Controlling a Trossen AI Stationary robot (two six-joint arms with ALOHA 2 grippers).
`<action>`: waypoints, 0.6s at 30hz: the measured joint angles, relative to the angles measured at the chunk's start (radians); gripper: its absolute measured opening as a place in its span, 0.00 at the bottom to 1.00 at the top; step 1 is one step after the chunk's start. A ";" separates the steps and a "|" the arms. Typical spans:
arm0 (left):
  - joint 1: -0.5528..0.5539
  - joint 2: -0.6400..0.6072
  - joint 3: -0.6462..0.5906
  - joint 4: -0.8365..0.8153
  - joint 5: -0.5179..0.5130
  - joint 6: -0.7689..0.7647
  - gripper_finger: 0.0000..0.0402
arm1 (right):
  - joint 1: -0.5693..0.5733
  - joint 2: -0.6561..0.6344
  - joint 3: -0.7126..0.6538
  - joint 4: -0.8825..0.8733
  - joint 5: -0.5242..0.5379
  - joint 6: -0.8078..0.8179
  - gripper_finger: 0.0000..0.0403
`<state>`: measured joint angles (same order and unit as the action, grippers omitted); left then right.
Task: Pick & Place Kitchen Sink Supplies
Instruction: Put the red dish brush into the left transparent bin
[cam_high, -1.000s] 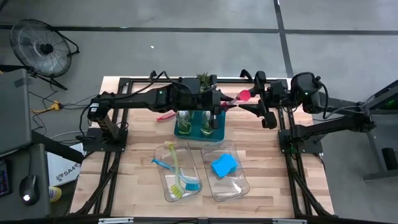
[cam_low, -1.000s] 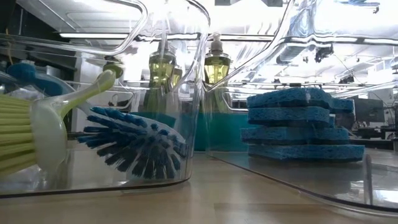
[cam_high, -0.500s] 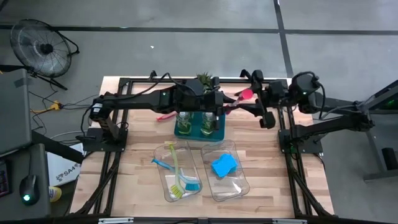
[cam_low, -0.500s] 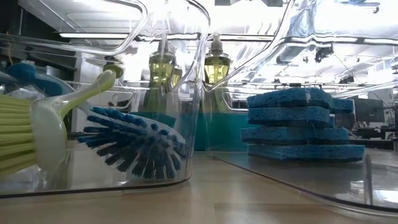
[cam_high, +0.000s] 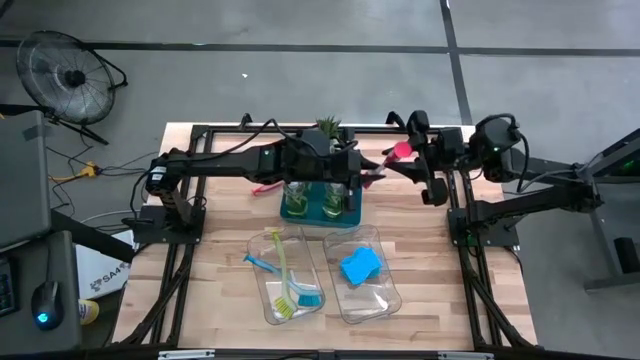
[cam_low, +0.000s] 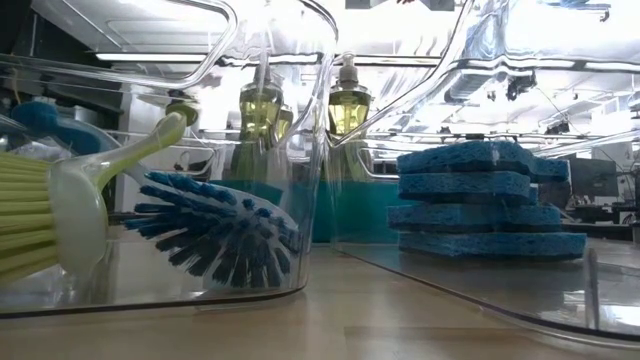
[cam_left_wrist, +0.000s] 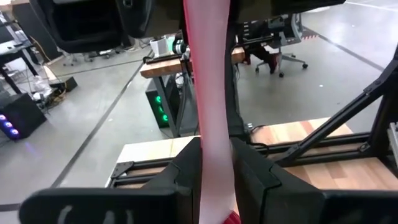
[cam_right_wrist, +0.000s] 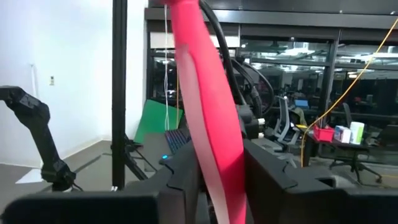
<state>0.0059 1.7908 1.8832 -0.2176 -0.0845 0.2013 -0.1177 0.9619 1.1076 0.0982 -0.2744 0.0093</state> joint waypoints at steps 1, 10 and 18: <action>0.000 0.000 0.000 0.000 0.001 -0.004 0.14 | 0.000 0.000 0.000 -0.001 0.002 -0.005 0.23; -0.002 0.000 0.000 0.001 0.001 0.081 0.29 | 0.000 -0.001 0.000 -0.009 0.006 0.035 0.21; 0.001 -0.045 0.000 -0.039 0.004 0.225 0.49 | -0.008 -0.002 0.000 -0.074 0.048 0.063 0.21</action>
<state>0.0071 1.7462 1.8828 -0.2564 -0.0804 0.4262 -0.1259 0.9604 1.1076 0.0245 -0.2266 0.0720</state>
